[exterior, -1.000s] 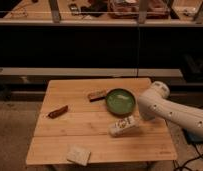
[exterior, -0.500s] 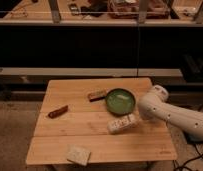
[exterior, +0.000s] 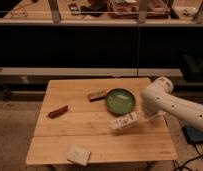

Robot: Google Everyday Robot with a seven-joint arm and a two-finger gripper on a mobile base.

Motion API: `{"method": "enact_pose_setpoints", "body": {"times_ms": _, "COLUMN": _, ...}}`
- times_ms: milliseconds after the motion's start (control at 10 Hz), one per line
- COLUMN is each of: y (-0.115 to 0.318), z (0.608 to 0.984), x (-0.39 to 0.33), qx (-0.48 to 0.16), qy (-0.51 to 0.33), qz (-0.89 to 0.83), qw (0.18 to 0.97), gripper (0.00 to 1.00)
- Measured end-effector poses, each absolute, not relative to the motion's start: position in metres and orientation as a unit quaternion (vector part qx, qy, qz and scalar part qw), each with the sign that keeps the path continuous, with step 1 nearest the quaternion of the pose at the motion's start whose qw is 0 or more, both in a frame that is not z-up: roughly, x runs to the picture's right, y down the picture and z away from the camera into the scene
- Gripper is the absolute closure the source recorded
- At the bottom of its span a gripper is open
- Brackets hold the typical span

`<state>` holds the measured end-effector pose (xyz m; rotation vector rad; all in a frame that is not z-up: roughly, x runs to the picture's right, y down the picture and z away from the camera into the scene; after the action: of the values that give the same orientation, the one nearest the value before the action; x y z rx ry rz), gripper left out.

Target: Stand the bottle upright

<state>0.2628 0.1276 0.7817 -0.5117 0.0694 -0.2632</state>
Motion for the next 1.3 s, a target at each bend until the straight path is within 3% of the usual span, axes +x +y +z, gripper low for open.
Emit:
{"method": "enact_pose_setpoints", "body": {"times_ms": 400, "y": 0.109, "z": 0.774, "x": 0.262, "qx": -0.242, "qy": 0.071, "qz": -0.15, "qw": 0.956, "gripper": 1.0}}
{"method": "enact_pose_setpoints", "body": {"times_ms": 1000, "y": 0.092, "z": 0.733, "x": 0.256, "qx": -0.21, "qy": 0.081, "qz": -0.172, "qw": 0.959, "gripper": 1.0}}
{"method": "enact_pose_setpoints", "body": {"times_ms": 1300, "y": 0.096, "z": 0.721, "x": 0.257, "qx": -0.21, "qy": 0.081, "qz": -0.172, "qw": 0.959, "gripper": 0.8}}
